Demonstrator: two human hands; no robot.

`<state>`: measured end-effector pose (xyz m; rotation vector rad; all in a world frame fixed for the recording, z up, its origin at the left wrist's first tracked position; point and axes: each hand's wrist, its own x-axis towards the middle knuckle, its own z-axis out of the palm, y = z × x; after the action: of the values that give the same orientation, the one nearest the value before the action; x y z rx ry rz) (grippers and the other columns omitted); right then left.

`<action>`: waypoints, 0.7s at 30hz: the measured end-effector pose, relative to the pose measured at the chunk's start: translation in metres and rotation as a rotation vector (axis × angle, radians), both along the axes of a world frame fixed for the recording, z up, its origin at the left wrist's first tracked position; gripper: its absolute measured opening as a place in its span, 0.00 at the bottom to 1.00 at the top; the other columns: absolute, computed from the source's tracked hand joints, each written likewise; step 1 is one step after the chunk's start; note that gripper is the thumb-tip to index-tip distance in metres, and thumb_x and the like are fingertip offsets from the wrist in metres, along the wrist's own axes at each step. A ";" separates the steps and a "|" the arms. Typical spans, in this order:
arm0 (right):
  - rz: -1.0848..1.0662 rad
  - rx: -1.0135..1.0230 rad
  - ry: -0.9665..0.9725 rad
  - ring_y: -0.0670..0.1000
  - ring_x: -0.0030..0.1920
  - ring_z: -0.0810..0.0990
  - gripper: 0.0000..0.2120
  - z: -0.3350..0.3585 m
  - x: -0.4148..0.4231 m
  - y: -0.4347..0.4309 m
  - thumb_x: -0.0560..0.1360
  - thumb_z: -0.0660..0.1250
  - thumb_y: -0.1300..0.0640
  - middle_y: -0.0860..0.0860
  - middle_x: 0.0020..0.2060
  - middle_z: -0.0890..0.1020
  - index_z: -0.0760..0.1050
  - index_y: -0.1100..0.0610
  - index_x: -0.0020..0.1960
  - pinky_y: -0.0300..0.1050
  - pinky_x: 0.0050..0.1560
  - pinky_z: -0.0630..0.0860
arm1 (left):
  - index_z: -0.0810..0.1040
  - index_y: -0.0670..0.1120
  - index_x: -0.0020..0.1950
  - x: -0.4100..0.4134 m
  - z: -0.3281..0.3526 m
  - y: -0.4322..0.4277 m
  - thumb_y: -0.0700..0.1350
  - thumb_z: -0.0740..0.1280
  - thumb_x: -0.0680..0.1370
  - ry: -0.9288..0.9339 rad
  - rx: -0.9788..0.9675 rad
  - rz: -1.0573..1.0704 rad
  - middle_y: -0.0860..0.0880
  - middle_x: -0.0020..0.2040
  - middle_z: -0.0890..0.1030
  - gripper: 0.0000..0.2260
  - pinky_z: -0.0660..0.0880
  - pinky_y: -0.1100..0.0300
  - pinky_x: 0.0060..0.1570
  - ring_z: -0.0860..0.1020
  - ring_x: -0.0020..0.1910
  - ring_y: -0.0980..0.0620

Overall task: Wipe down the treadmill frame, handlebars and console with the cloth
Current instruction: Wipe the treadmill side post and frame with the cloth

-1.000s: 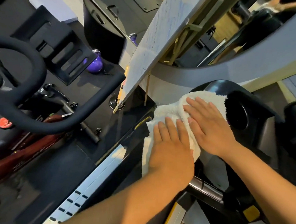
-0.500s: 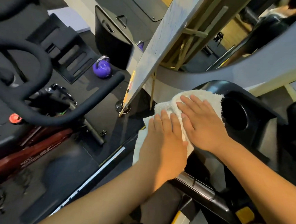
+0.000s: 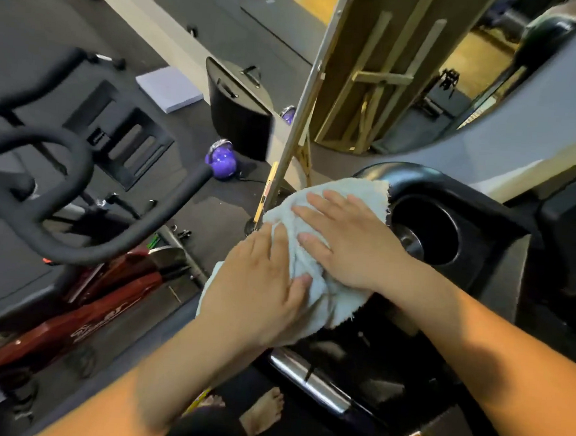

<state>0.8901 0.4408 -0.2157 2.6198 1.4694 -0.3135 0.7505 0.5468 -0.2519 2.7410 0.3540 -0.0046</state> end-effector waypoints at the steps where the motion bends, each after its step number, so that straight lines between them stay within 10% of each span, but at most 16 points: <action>1: 0.001 -0.003 0.013 0.50 0.78 0.48 0.27 0.000 0.004 0.000 0.80 0.43 0.39 0.47 0.78 0.53 0.54 0.45 0.77 0.52 0.76 0.43 | 0.60 0.37 0.76 -0.001 0.002 0.000 0.59 0.46 0.79 -0.014 0.001 -0.001 0.37 0.74 0.66 0.34 0.62 0.46 0.73 0.65 0.73 0.38; 12: -0.007 0.041 0.026 0.50 0.77 0.48 0.29 -0.001 0.006 -0.002 0.77 0.42 0.39 0.47 0.78 0.54 0.55 0.45 0.77 0.49 0.75 0.40 | 0.63 0.41 0.73 0.007 0.006 -0.001 0.61 0.48 0.77 0.014 -0.056 0.027 0.45 0.60 0.73 0.32 0.69 0.51 0.59 0.71 0.55 0.46; 21: -0.085 0.082 0.058 0.49 0.73 0.63 0.27 -0.001 0.032 0.016 0.76 0.46 0.39 0.45 0.69 0.72 0.72 0.45 0.68 0.46 0.73 0.48 | 0.63 0.46 0.70 0.043 0.012 0.024 0.64 0.56 0.79 0.109 -0.348 -0.009 0.47 0.65 0.72 0.27 0.69 0.52 0.56 0.73 0.61 0.46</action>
<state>0.9217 0.4569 -0.2171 2.7655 1.4198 -0.3483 0.7933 0.5711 -0.2401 2.4021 0.3357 -0.2000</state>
